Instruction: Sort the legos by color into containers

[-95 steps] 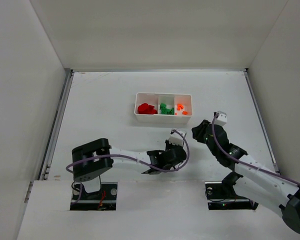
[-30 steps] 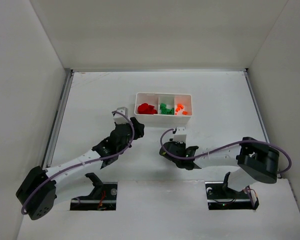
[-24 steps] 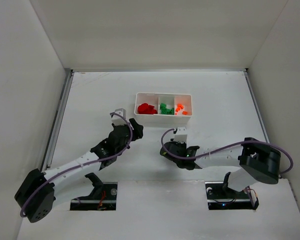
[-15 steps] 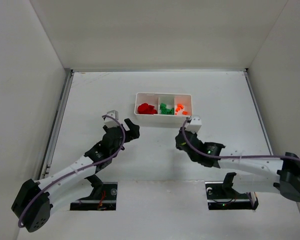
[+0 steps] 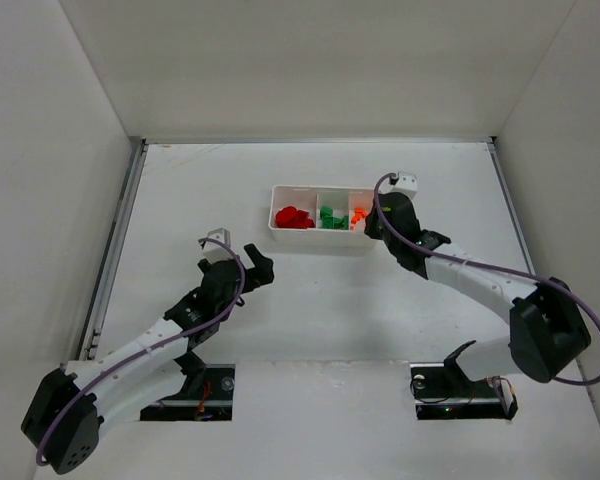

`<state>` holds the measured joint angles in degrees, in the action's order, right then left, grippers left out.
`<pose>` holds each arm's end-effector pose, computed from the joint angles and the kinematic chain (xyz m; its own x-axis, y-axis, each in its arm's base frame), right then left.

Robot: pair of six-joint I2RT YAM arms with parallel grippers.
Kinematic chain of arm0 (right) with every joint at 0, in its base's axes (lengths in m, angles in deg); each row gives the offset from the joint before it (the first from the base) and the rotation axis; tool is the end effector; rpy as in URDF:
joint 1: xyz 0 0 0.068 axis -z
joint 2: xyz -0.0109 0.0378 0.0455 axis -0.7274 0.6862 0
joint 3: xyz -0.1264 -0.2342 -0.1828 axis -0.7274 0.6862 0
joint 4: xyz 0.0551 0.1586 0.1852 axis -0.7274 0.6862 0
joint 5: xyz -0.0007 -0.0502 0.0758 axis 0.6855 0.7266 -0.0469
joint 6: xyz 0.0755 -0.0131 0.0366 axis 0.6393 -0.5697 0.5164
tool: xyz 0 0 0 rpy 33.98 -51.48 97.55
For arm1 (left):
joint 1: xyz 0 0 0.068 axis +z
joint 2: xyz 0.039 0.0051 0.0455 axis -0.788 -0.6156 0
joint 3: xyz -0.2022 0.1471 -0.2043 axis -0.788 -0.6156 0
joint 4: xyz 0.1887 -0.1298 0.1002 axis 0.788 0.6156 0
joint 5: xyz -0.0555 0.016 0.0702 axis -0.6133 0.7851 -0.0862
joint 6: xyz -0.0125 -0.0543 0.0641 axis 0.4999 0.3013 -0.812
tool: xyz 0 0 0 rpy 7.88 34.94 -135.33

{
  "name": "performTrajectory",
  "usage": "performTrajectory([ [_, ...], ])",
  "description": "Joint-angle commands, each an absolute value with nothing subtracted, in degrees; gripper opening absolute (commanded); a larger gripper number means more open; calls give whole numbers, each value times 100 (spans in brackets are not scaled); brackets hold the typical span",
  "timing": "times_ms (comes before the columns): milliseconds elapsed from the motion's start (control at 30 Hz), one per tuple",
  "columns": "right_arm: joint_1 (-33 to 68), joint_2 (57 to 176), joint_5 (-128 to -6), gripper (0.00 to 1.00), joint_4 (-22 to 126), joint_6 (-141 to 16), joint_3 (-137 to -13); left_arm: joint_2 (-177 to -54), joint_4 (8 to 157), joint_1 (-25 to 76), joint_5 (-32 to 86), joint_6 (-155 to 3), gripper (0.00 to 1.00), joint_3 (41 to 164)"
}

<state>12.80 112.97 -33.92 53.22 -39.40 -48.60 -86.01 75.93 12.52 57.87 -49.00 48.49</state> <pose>0.2730 0.1452 0.2921 -0.4642 0.2304 -0.8552 0.0317 0.9693 0.2440 0.1488 -0.0857 0.2402 -0.3832 -0.4279 -0.8186 0.0892 0.8649 -0.4939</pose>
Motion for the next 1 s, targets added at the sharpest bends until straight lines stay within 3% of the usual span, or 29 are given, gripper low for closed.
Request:
performTrajectory([
  [0,1480,11608,-3716,24,4871,-4191,-5314,-8501,7668,1320,5730,-4793,100,4759],
  [133,1621,11741,-3725,39,4862,-4200,-5491,-8466,7686,1338,5633,-4775,100,4715],
  [400,1621,11031,-3558,47,4906,-4121,-5097,-8378,7967,1337,5659,-4705,100,4715],
  [500,1630,10302,-3382,56,4889,-3911,-4395,-8212,8178,1390,5712,-4591,100,4689],
  [633,1691,9414,-3303,74,4888,-3542,-3481,-7974,8353,1504,5800,-4477,100,4601],
  [667,1718,9282,-3259,100,4932,-3462,-3339,-7948,8406,1531,5800,-4459,100,4592],
  [967,1779,8411,-2354,100,6057,-3084,-2784,-7306,8820,1759,5765,-4406,100,4434],
])
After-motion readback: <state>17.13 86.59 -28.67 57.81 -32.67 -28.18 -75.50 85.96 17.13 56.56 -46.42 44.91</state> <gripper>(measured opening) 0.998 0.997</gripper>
